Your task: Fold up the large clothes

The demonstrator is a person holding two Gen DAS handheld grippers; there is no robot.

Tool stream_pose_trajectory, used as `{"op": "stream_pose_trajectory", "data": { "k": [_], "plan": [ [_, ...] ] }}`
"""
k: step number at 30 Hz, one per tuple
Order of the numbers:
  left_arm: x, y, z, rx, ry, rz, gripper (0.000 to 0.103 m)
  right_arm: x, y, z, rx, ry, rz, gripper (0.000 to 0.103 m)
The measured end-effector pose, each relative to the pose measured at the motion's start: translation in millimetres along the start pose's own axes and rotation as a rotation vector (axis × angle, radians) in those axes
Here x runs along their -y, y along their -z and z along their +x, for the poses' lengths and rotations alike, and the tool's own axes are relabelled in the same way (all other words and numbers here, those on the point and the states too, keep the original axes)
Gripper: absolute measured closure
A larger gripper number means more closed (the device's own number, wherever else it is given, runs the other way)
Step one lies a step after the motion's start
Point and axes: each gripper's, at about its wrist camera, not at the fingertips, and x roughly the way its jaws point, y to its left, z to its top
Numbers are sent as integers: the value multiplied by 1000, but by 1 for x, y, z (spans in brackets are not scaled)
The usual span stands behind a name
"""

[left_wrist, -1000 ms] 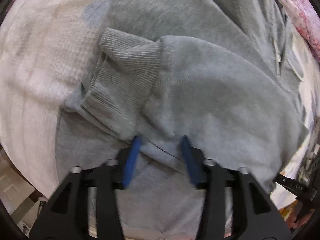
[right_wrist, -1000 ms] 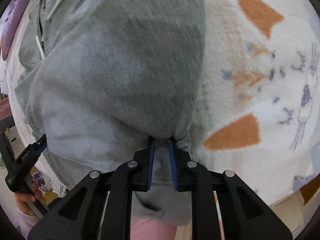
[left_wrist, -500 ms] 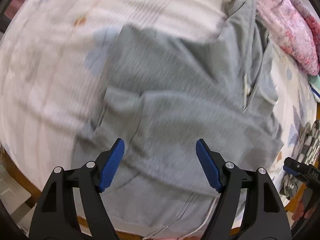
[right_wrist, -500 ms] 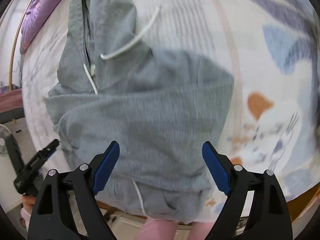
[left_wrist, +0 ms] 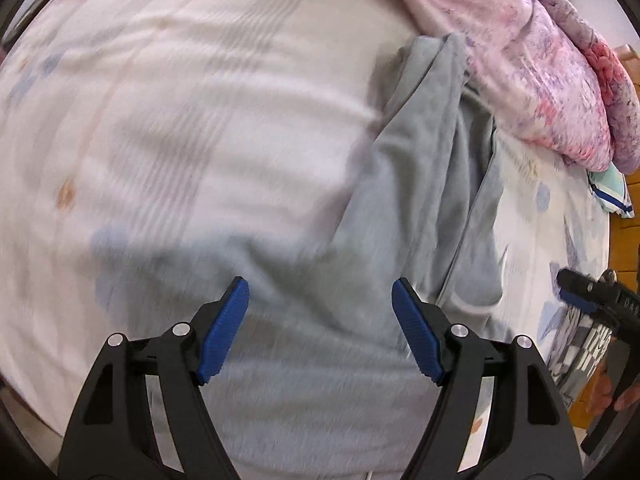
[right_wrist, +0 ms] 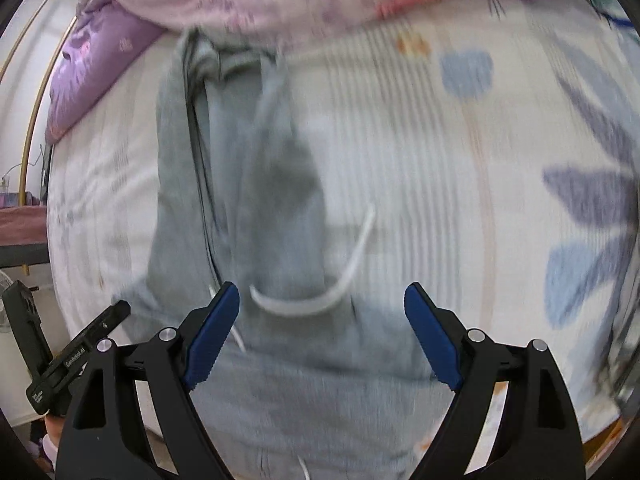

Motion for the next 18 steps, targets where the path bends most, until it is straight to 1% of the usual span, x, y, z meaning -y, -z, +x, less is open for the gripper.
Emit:
{"op": "stream_pose_trajectory", "data": {
  "k": [3,5,7,8,10,13,15,16,18],
  "plan": [
    [12,-26,8,9,-16,32,28,-2,-29,4,17,-7,-3,22],
    [19,-40,11,12,-2,47,28,-3,-47,10,23,-5,-12,22],
    [29,-59,18,13,8,54,28,-2,-64,13,30,21,-16,22],
    [36,-71,23,14,24,59,28,0,-72,15,34,22,-19,22],
    [48,-89,30,23,55,66,28,0,-91,24,29,-3,-19,22],
    [68,-122,44,34,76,87,28,-4,-116,39,39,-27,-26,22],
    [82,-141,51,49,93,103,28,-6,-130,50,36,-3,-32,22],
    [88,-149,54,56,101,110,28,-7,-136,55,36,-10,-30,22],
    [101,-162,63,68,98,140,28,-9,-147,65,34,-53,-28,30]
  ]
}}
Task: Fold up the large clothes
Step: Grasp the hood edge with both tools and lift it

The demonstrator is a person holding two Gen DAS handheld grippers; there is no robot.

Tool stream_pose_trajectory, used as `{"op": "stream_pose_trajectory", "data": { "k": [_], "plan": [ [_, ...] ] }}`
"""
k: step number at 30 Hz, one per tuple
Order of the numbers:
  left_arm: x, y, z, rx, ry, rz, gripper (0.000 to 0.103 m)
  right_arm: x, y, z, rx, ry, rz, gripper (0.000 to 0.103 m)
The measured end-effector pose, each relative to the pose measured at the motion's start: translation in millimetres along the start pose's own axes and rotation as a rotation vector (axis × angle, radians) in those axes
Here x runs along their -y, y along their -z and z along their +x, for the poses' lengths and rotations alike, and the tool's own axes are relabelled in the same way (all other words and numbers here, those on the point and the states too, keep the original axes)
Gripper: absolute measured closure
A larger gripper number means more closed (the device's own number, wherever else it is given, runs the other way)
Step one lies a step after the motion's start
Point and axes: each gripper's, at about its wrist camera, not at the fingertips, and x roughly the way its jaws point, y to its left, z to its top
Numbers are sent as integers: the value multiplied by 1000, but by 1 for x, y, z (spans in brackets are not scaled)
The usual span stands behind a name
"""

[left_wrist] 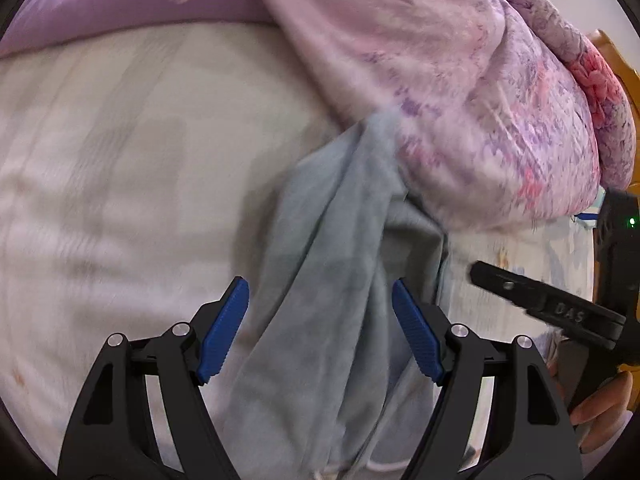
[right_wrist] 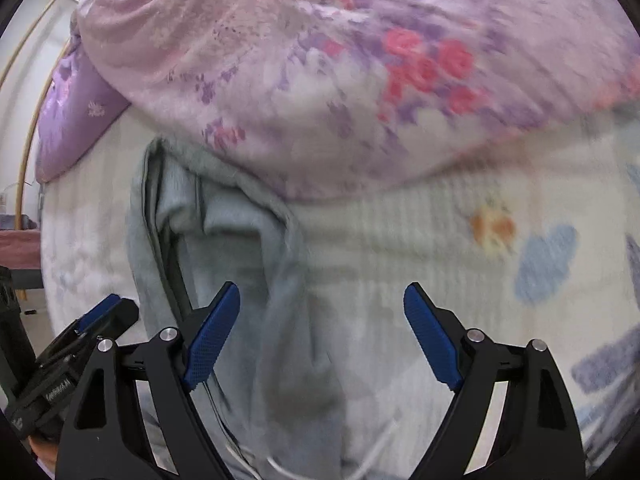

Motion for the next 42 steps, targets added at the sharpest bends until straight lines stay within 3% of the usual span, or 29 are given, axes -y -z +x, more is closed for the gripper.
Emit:
{"op": "stream_pose_trajectory", "data": {
  "k": [2,5,6,7,8,9,13,15,18,28,36,42],
  "plan": [
    [10,-11,15,9,-23,54,28,0,-9,13,-4,-12,6,33],
    [16,-19,35,10,-57,103,30,1,-17,32,-19,5,8,47],
    [16,-20,40,9,-61,108,38,1,-18,37,-23,-12,4,57],
    [14,-20,47,-1,-79,113,53,0,-18,41,-31,-19,-9,66],
    [13,-20,50,-4,-92,119,59,-1,-17,43,-36,-31,-19,91],
    [11,-20,50,2,-113,120,70,-2,-14,40,-25,-37,-18,94],
    [4,-15,27,34,-90,77,84,-18,2,7,74,-21,-84,95],
    [7,-12,11,60,-113,103,85,-24,13,-12,109,-33,-99,95],
    [6,-6,-8,86,-71,96,86,-29,29,-36,153,-60,-108,95],
    [25,29,-66,173,-119,157,87,-31,98,-118,256,-69,-122,95],
    [24,91,-132,271,-177,214,87,-68,163,-162,313,-76,-206,95],
    [13,150,-177,321,-194,190,87,-87,215,-189,328,-100,-278,95]
  ]
}}
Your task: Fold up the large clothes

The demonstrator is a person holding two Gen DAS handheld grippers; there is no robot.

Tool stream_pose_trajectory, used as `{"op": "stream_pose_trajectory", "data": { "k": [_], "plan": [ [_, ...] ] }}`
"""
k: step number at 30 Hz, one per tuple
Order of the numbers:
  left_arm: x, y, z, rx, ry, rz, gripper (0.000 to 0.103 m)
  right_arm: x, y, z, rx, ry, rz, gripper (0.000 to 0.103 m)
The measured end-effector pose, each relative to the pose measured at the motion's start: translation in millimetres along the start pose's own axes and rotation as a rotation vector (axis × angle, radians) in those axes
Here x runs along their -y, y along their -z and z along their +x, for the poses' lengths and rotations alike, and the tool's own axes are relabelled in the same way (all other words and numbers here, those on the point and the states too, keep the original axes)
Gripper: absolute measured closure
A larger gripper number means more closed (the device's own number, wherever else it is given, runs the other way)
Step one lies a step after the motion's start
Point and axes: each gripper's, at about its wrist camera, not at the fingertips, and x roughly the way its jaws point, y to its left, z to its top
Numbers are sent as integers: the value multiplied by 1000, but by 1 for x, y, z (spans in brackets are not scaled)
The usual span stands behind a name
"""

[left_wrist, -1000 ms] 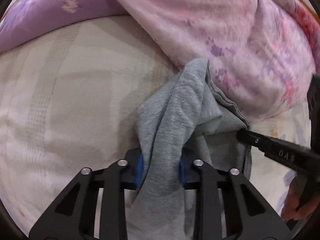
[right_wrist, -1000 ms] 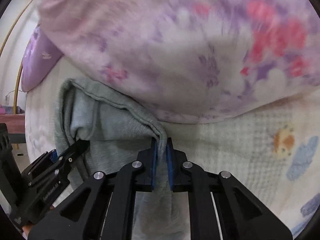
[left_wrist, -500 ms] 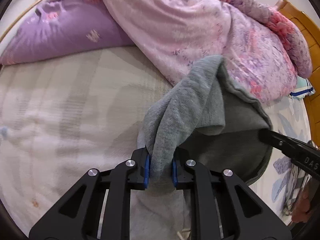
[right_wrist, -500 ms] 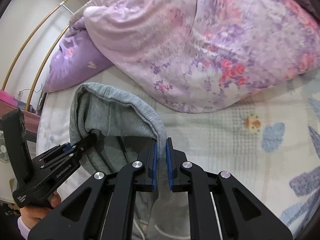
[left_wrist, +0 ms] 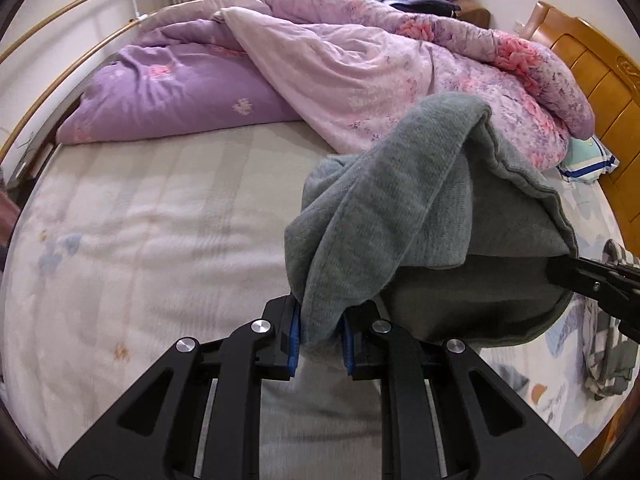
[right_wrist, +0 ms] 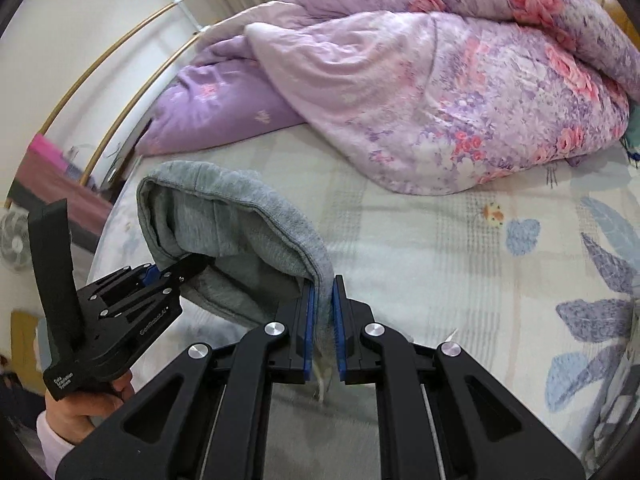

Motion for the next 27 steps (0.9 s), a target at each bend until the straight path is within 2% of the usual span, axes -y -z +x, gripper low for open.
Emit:
{"op": "stream_pose_trajectory", "data": {
  "k": [7,12,15,19,21,22,23,25,26,27],
  "plan": [
    [-11,69,-55,4,-43,-30,87,-35,67,-27,-86,-54,-74,95],
    [-27,138,-80,-51,-59,-96,87,-59,133,-27,-189,-58,-141,95],
    [-34,190,-79,-132,-55,-156,86,-62,180,-14,-279,-68,-133,95],
    [-41,263,-63,-259,-20,-260,85,-62,252,29,-490,-23,-182,93],
    [-41,297,-55,-317,-13,-270,81,-65,284,48,-618,25,-245,89],
    [-40,307,-54,-329,-5,-270,80,-66,292,51,-648,43,-260,89],
    [-40,321,-54,-348,10,-274,79,-67,298,51,-668,46,-258,85],
    [-40,336,-56,-390,11,-283,71,-67,299,44,-694,-8,-195,75],
    [-39,344,-60,-415,-13,-273,69,-66,296,40,-696,-27,-165,53],
    [-40,347,-64,-427,-24,-261,66,-66,290,34,-677,-27,-134,37]
  ]
}}
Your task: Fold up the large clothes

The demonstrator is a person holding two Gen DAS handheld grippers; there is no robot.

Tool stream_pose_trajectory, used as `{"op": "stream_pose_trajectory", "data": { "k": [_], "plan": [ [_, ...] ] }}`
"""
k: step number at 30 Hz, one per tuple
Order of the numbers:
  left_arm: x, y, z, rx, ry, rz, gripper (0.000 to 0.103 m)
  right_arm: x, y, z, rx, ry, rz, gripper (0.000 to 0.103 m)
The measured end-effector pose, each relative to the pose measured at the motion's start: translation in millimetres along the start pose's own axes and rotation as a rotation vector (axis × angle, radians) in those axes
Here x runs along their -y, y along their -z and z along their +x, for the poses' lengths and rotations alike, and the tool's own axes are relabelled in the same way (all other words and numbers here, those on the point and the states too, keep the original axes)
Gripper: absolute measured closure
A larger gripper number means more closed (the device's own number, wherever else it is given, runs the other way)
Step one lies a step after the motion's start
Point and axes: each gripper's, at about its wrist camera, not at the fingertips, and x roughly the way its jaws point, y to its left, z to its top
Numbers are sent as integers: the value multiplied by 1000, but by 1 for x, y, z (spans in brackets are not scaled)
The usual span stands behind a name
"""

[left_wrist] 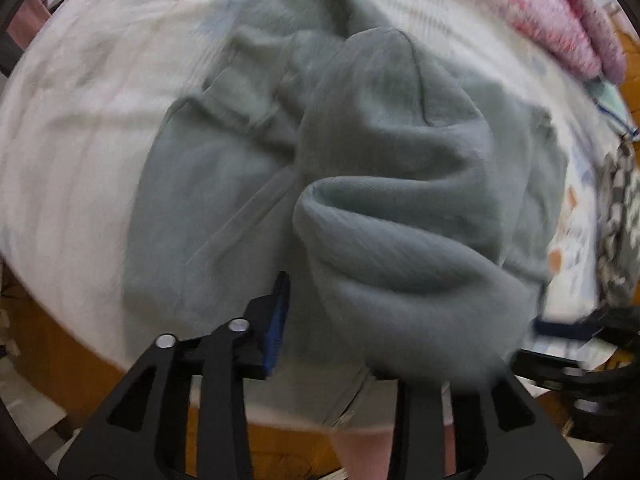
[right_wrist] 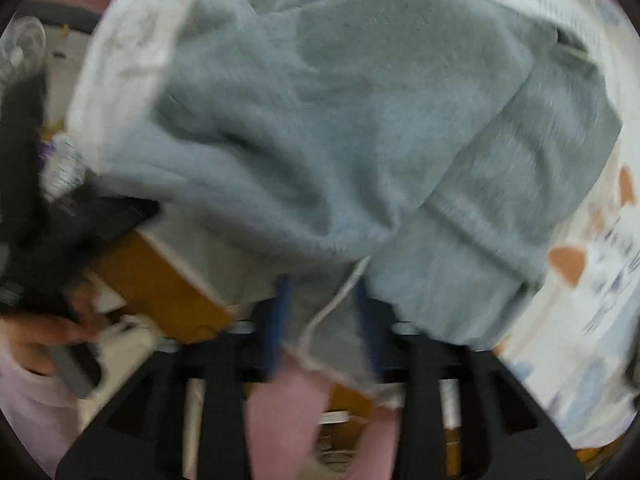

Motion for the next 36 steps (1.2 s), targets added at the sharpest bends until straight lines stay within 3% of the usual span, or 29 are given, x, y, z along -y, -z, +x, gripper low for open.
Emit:
{"op": "stream_pose_trajectory", "data": {
  "k": [4,8,10,12,14,18,20,23,25,28,29,31,33,36],
  "plan": [
    [-9,10,-23,-17,-12,9,66,2,-12,-31,101,-40,33,36],
    [-16,2,-50,36,56,-1,66,-3,-32,-42,162,-62,-36,63],
    [-17,-9,-47,16,55,6,66,-9,-41,-37,173,-8,-72,68],
    [-13,-21,-51,8,53,26,66,-7,-50,-30,182,-26,-69,75],
    [-3,-35,-63,19,94,34,66,-4,-57,-12,148,-69,-34,82],
    [10,-49,-84,32,95,92,65,-3,-57,32,58,-133,27,93],
    [14,-53,-87,44,84,110,52,2,-46,73,-63,-87,69,94],
    [20,-56,-73,-25,51,136,50,23,-24,100,-172,-69,188,98],
    [20,-58,-67,-29,68,134,50,38,-15,85,-146,-118,263,98],
    [25,-66,-40,-56,56,169,53,52,-17,48,-72,-89,296,94],
    [25,-69,-31,-46,57,174,56,56,-23,33,-30,-85,294,94],
    [23,-75,1,-86,46,161,73,62,-33,21,20,-75,284,94],
    [14,-78,47,-171,23,132,78,70,-46,24,58,-21,281,94],
    [-5,-83,71,-166,122,41,75,89,-56,55,78,165,285,95]
  ]
}}
